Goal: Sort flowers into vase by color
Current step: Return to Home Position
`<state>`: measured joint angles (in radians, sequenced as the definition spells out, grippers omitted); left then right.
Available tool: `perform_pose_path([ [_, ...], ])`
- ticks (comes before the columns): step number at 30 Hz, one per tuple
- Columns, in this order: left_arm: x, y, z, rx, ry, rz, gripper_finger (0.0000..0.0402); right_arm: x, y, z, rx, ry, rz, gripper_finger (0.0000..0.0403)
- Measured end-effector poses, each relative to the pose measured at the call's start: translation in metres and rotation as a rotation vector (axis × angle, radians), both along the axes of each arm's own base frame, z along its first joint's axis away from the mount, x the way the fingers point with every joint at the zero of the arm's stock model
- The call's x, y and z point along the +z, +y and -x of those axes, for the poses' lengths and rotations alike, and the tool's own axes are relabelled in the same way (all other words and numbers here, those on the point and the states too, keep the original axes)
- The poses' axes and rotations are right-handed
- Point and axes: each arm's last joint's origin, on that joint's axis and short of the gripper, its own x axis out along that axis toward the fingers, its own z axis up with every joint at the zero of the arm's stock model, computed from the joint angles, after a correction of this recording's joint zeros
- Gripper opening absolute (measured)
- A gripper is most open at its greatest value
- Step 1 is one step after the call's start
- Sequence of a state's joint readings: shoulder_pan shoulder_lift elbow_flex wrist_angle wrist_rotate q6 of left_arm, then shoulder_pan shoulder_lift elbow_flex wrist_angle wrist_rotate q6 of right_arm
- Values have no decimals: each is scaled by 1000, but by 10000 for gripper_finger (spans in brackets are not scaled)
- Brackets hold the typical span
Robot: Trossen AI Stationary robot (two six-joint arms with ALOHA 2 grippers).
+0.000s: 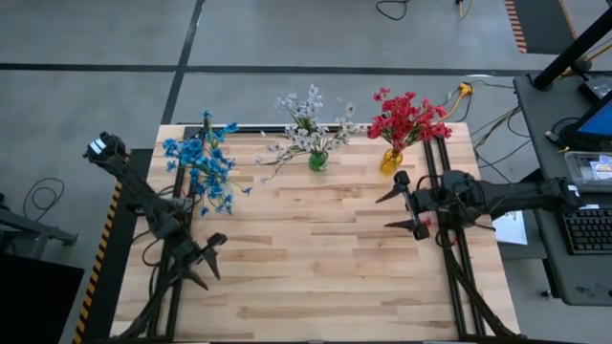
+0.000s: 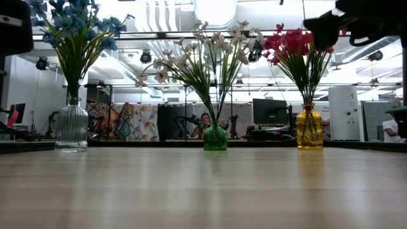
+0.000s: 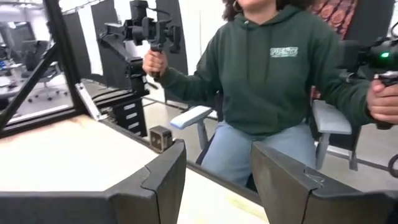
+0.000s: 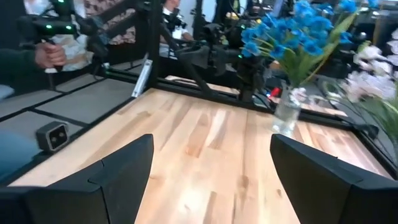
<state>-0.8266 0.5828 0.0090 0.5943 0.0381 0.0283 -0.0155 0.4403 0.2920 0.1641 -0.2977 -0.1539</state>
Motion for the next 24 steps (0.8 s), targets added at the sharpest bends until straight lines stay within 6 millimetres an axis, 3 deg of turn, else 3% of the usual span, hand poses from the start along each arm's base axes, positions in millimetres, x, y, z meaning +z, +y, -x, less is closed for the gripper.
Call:
perform_pose_path([
  [10, 0, 11, 5, 24, 5, -28, 164, 5, -11, 29, 27, -101, 20, 318],
  [24, 0, 20, 14, 24, 4, -32, 164, -55, -10, 45, 95, -181, 49, 312],
])
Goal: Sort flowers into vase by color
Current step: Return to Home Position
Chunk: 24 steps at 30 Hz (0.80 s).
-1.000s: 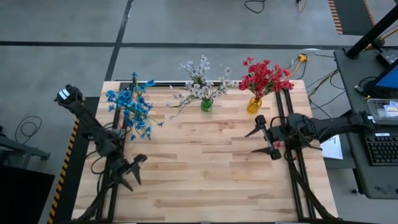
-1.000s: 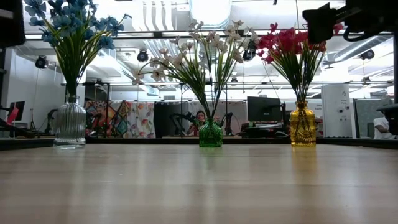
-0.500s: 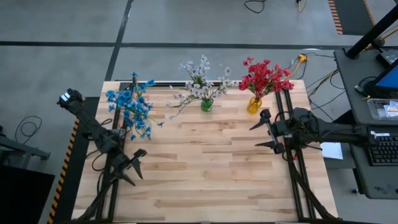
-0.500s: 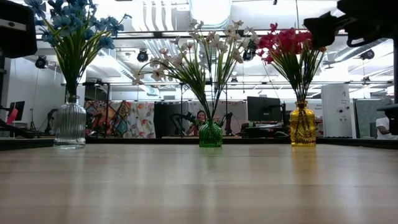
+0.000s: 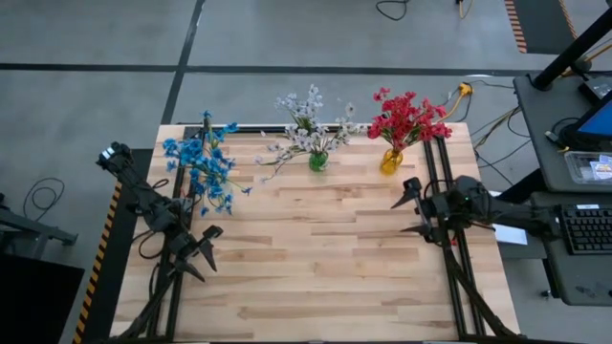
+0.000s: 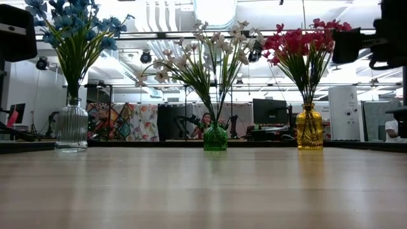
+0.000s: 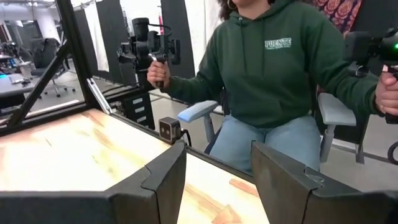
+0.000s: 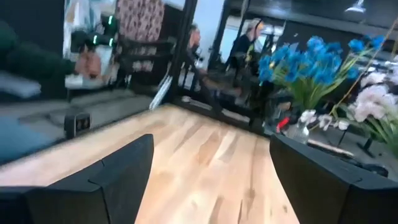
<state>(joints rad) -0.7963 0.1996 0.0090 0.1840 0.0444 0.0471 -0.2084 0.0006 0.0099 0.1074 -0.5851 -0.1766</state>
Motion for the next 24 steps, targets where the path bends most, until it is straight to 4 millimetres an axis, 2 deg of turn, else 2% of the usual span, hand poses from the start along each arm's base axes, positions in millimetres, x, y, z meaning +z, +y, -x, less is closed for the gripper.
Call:
perform_pose_path([
  [8, 1, 1, 1, 13, -10, 4, 164, -5, -1, -4, -26, 40, 68, 319],
  [11, 0, 1, 1, 18, -1, 8, 164, -6, -3, -5, -93, 76, -11, 320],
  [16, -2, 0, 0, 19, 17, -13, 164, -8, -4, -6, -108, 152, -175, 316],
  [24, 2, -1, -2, 19, 27, -22, 164, -8, -4, -6, -108, 167, -199, 320],
])
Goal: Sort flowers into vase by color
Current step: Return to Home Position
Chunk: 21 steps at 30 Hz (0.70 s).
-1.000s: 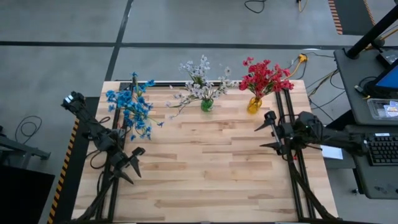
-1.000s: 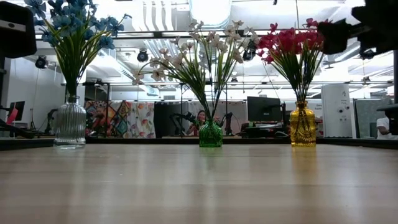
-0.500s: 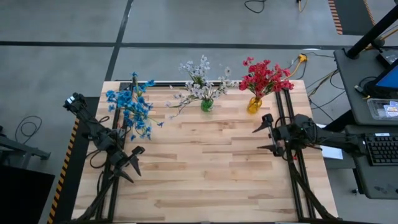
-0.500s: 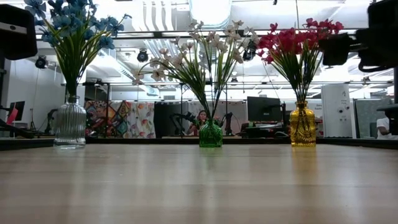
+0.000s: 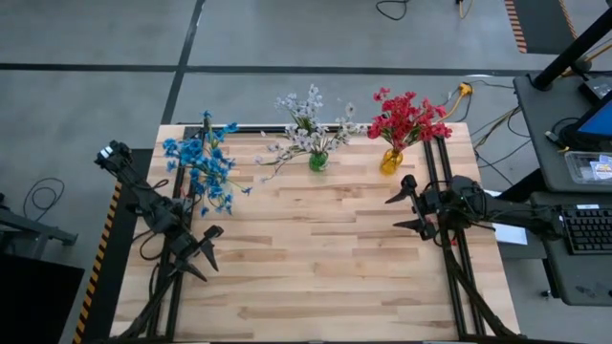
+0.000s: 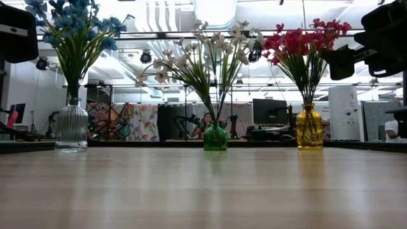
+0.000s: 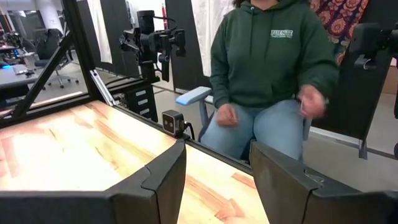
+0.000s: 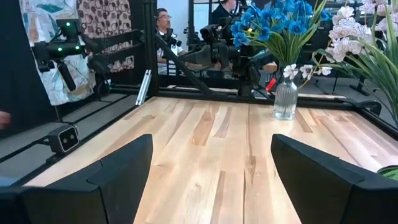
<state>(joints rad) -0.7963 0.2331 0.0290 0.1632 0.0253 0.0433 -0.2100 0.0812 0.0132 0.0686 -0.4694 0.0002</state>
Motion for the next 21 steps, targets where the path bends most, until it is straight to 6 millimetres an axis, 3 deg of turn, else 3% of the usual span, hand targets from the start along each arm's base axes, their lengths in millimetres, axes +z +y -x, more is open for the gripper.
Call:
perform_pose_path([
  [21, -3, -2, -2, 0, 33, -34, 164, 0, 0, 0, 0, 2, 0, 321],
])
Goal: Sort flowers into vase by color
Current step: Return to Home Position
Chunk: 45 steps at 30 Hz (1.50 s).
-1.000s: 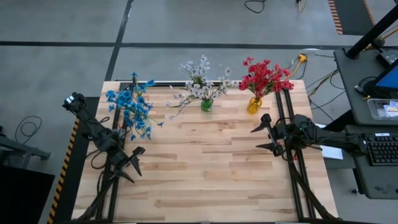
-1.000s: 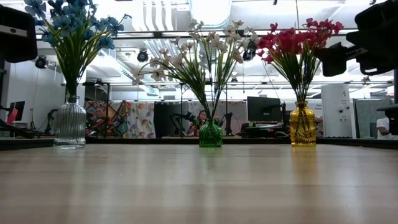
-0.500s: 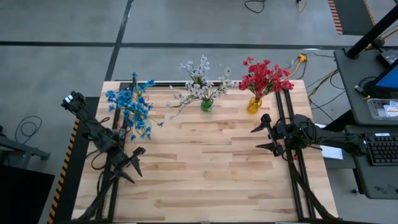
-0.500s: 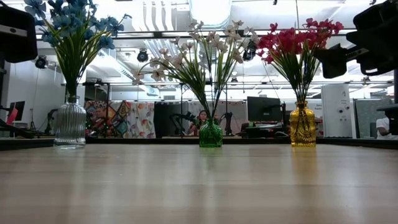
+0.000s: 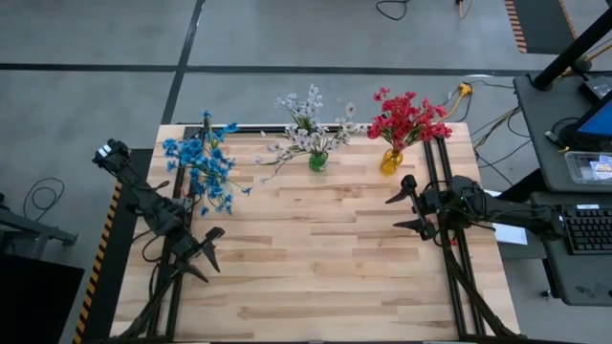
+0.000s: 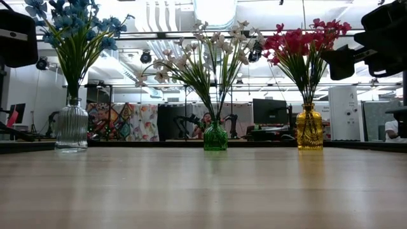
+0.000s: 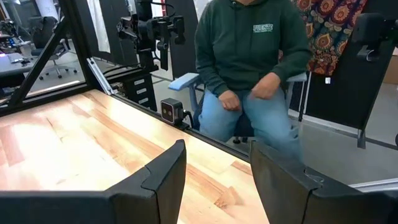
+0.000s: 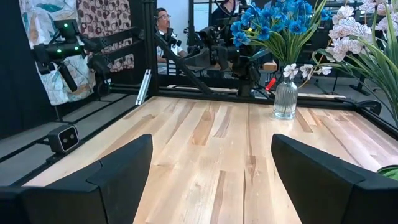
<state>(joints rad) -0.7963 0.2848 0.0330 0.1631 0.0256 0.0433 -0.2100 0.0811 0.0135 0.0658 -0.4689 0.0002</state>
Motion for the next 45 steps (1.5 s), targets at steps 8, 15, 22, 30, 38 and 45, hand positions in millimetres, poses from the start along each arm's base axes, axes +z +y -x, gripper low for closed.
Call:
perform_pose_path([
  [8, -2, -1, -1, 0, 13, -13, 164, 0, 0, 0, 0, 0, 0, 316],
  [15, -3, -2, -2, 0, 25, -25, 164, 0, 0, 0, 0, 1, 0, 311],
  [22, -5, -2, -2, 0, 35, -36, 164, 0, 0, 0, 0, 1, 0, 311],
  [30, -6, -3, -3, 0, 45, -46, 164, 0, 0, 0, 0, 1, 0, 311],
  [38, -7, -3, -3, 0, 52, -53, 164, 0, 0, 0, 0, 1, 0, 311],
  [45, -8, -3, -3, 0, 57, -58, 164, 0, 0, 0, 0, 1, 0, 319],
])
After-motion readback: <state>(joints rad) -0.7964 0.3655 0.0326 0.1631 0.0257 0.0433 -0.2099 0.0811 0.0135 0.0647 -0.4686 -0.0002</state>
